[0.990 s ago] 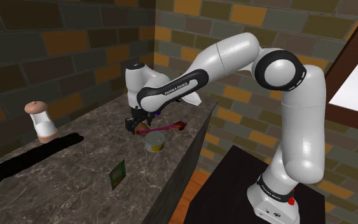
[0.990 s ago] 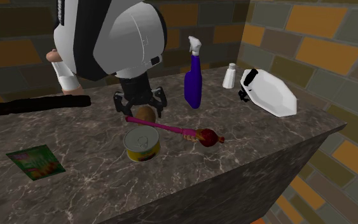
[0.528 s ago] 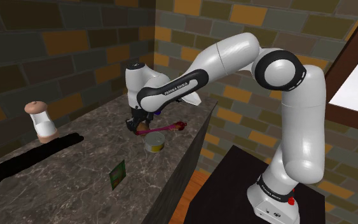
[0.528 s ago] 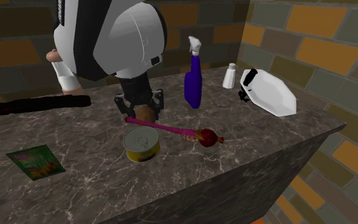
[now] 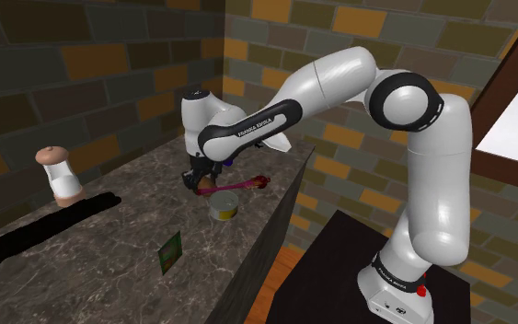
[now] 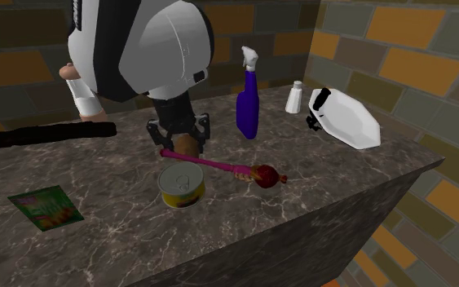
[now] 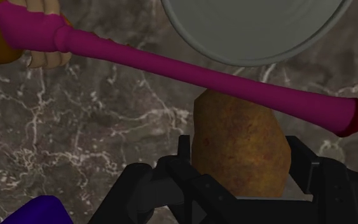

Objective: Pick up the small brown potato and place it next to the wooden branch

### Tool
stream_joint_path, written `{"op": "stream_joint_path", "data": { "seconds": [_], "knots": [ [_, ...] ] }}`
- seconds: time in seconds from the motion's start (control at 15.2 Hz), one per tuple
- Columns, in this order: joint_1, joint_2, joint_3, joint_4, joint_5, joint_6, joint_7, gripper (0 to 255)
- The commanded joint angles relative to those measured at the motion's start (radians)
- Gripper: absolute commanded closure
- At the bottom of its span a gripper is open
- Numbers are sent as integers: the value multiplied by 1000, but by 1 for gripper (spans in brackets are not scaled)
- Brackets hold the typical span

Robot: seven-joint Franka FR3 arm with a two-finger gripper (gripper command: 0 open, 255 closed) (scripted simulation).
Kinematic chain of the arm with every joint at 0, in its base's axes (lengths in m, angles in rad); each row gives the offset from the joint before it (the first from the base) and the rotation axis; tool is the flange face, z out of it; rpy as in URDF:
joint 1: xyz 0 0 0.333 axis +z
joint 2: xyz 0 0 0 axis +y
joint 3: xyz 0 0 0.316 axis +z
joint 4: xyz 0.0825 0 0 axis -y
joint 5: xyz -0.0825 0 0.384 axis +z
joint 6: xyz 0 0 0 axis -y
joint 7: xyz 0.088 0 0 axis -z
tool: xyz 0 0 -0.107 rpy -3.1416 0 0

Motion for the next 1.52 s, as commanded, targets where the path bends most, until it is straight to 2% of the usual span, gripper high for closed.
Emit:
{"op": "stream_joint_path", "data": {
  "seconds": [0.0,1.45],
  "knots": [
    [-1,-10,2,6,5,-16,-4,255],
    [-6,-109,22,166,54,-267,-56,255]
  ]
}}
